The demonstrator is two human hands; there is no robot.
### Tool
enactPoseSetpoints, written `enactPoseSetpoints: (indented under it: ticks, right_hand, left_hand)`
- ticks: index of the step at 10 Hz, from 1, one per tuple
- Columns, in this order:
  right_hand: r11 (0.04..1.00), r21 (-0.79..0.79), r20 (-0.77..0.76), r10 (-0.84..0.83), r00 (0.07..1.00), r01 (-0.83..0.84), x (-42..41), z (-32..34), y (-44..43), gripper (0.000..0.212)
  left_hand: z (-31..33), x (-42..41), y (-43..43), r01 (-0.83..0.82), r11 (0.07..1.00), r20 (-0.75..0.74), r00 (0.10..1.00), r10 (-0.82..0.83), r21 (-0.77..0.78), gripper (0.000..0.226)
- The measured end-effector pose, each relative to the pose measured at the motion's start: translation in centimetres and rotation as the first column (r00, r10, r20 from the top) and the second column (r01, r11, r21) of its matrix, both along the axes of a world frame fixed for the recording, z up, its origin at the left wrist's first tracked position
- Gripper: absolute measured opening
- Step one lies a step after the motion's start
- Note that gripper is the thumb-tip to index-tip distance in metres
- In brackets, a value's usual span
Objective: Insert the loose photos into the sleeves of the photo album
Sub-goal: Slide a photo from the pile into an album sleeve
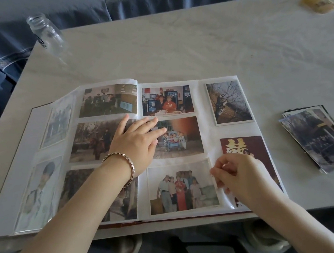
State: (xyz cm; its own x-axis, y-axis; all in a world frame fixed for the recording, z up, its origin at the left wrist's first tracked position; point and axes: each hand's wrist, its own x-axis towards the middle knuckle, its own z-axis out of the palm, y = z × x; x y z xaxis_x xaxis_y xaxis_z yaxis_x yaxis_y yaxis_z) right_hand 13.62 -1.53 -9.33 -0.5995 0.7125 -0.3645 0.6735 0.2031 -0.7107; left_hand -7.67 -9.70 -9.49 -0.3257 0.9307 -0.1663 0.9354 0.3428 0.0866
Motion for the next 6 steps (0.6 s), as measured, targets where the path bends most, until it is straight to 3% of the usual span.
enactPoseSetpoints:
  ticks: [1, 2, 6]
  right_hand:
    - [0.991, -0.129, 0.002, -0.037, 0.999, 0.037, -0.2, 0.2, 0.6, 0.01]
    - [0.969, -0.224, 0.009, -0.103, 0.995, 0.102, -0.1, 0.6, 0.7, 0.017]
    - [0.992, 0.07, 0.043, -0.103, 0.994, 0.1, -0.3, 0.5, -0.9, 0.016]
  left_hand:
    - [0.0, 0.0, 0.0, 0.0, 1.0, 0.0, 1.0, 0.0, -0.002, 0.042]
    - [-0.1, -0.1, -0.1, 0.001, 1.0, 0.004, 1.0, -0.001, 0.007, 0.042]
    - [-0.2, 0.0, -0.1, 0.005, 1.0, -0.001, 1.0, -0.005, 0.014, 0.042]
